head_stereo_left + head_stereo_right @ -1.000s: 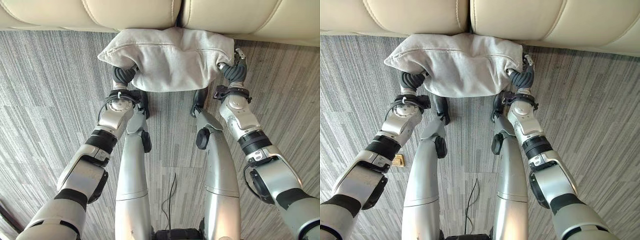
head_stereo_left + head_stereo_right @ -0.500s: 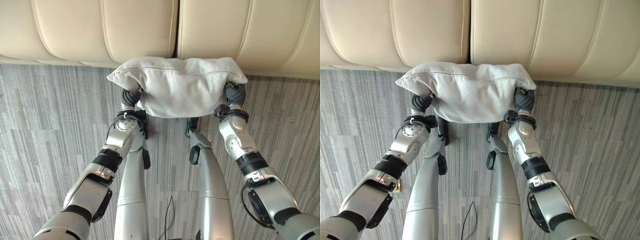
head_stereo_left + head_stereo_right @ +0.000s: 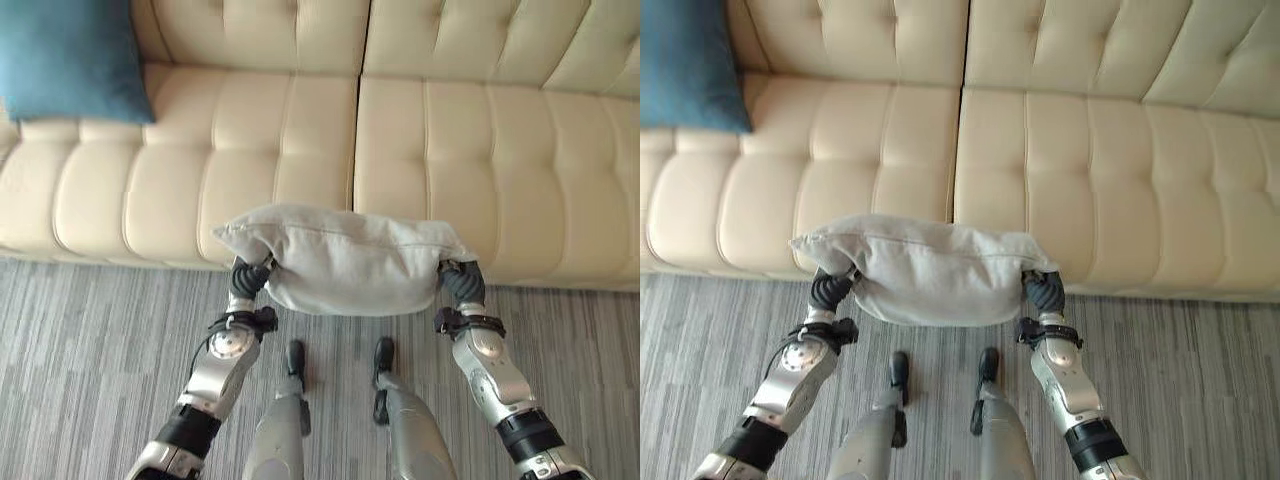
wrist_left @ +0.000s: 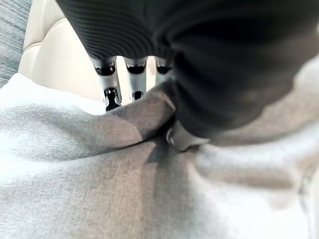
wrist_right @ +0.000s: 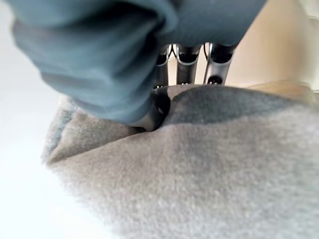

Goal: Pick up all the scattered cushions and arrange them neatly on the sofa.

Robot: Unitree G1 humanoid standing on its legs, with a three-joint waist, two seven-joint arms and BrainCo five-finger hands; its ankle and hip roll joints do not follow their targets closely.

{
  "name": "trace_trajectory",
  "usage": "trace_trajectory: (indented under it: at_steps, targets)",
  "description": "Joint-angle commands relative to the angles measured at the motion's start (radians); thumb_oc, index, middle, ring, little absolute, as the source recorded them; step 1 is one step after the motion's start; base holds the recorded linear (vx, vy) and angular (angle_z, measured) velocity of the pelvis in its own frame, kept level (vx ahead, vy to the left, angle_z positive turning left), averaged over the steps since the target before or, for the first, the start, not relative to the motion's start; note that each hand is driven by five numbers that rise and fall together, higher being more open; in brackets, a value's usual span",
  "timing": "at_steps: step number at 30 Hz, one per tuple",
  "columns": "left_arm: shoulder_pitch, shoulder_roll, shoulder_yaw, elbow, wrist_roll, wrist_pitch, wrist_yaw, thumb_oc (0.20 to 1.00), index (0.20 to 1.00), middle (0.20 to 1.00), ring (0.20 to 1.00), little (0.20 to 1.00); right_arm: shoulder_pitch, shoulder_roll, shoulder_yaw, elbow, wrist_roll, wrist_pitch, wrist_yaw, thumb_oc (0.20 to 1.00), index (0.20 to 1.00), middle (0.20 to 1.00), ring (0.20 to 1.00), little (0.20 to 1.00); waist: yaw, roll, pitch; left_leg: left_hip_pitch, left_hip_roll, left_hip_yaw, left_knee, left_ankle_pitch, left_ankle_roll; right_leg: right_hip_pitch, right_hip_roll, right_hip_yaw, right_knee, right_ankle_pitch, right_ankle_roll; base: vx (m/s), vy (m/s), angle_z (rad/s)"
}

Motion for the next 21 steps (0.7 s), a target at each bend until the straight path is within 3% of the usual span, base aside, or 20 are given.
trace_trajectory:
  at_steps: [1, 8, 12, 13, 15, 16, 18, 19, 20, 21]
  targets:
    - [-0.047, -0.040, -0.015, -0.115, 0.023, -0.066, -0.057, 0.200, 0.200, 0.200, 0.200, 0.200, -0.025, 0.021, 0.015, -0.097, -0.042, -0.035, 0.060, 0.200, 0.200, 0.200, 0.200, 0.200, 0.000, 0.015, -0.102, 0.029, -0.016, -0.031, 0.009, -0.093, -0.016, 0.038, -0.004, 0.023, 0.015, -0.082, 0.072, 0.07, 0.045, -0.05]
    - [0.018, -0.034, 0.002, -0.135, 0.050, -0.041, -0.048, 0.200, 0.200, 0.200, 0.200, 0.200, 0.026, 0.027, 0.016, -0.126, -0.068, -0.015, 0.068, 0.200, 0.200, 0.200, 0.200, 0.200, 0.005, 0.010, -0.144, 0.155, -0.034, -0.020, -0.020, -0.129, 0.009, 0.130, -0.013, 0.043, 0.039, -0.101, 0.090, 0.14, 0.116, -0.08]
    - [0.025, -0.028, 0.004, -0.140, 0.065, -0.032, -0.036, 0.200, 0.200, 0.200, 0.200, 0.200, 0.044, 0.043, 0.024, -0.128, -0.093, -0.006, 0.063, 0.200, 0.200, 0.200, 0.200, 0.200, 0.002, 0.018, -0.118, 0.201, -0.028, 0.007, -0.031, -0.143, 0.034, 0.036, 0.002, 0.052, 0.267, -0.077, 0.108, 0.03, 0.111, -0.27]
    - [0.028, -0.030, 0.007, -0.141, 0.072, -0.032, -0.037, 0.200, 0.200, 0.200, 0.200, 0.200, 0.044, 0.044, 0.029, -0.123, -0.100, -0.005, 0.057, 0.200, 0.200, 0.200, 0.200, 0.200, 0.001, 0.019, -0.114, 0.230, -0.022, 0.025, -0.047, -0.148, 0.031, -0.022, 0.020, 0.022, 0.264, -0.094, 0.097, 0.19, 0.012, -0.66]
    - [0.034, -0.032, 0.021, -0.148, 0.085, -0.024, -0.048, 0.200, 0.200, 0.200, 0.200, 0.200, 0.039, 0.034, 0.022, -0.121, -0.119, 0.005, 0.049, 0.200, 0.200, 0.200, 0.200, 0.200, -0.006, 0.006, -0.110, 0.268, -0.042, 0.027, -0.041, -0.184, 0.024, -0.062, 0.052, -0.066, 0.094, -0.070, 0.083, 0.30, -0.081, -0.42]
    - [0.033, -0.036, 0.024, -0.146, 0.088, -0.023, -0.047, 0.200, 0.200, 0.200, 0.200, 0.200, 0.043, 0.029, 0.016, -0.121, -0.131, 0.009, 0.046, 0.200, 0.200, 0.200, 0.200, 0.200, -0.015, 0.003, -0.107, 0.280, -0.043, 0.020, -0.034, -0.193, 0.022, -0.062, 0.061, -0.069, 0.066, -0.064, 0.085, 0.39, -0.146, 0.43]
    - [0.026, -0.058, 0.018, -0.126, 0.073, -0.034, -0.058, 0.200, 0.200, 0.200, 0.200, 0.200, 0.065, 0.015, -0.003, -0.115, -0.137, 0.003, 0.038, 0.200, 0.200, 0.200, 0.200, 0.200, -0.030, -0.008, -0.130, 0.302, -0.038, 0.003, -0.006, -0.236, 0.006, 0.000, 0.090, -0.032, 0.013, -0.063, 0.057, 0.51, -0.235, 1.40]
    - [0.037, -0.070, 0.010, -0.126, 0.063, -0.031, -0.063, 0.200, 0.200, 0.200, 0.200, 0.200, 0.092, 0.002, -0.018, -0.115, -0.137, -0.001, 0.034, 0.200, 0.200, 0.200, 0.200, 0.200, -0.045, -0.007, -0.158, 0.307, -0.006, 0.007, 0.067, -0.258, -0.027, 0.050, 0.117, -0.030, 0.006, -0.093, 0.028, 0.62, -0.387, 0.86]
    - [0.037, -0.073, 0.008, -0.124, 0.047, -0.030, -0.064, 0.200, 0.200, 0.200, 0.200, 0.200, 0.098, -0.015, -0.030, -0.112, -0.122, -0.005, 0.030, 0.200, 0.200, 0.200, 0.200, 0.200, -0.041, -0.017, -0.146, 0.227, -0.001, -0.010, 0.284, -0.196, -0.054, 0.095, 0.129, -0.017, 0.003, -0.114, -0.007, 0.51, -0.355, 0.01]
    - [0.036, -0.075, 0.010, -0.123, 0.041, -0.032, -0.058, 0.200, 0.200, 0.200, 0.200, 0.200, 0.097, -0.020, -0.030, -0.113, -0.117, -0.005, 0.029, 0.200, 0.200, 0.200, 0.200, 0.200, -0.036, -0.022, -0.141, 0.187, -0.003, -0.022, 0.357, -0.171, -0.061, 0.104, 0.127, -0.018, 0.001, -0.120, -0.018, 0.29, -0.233, 0.31]
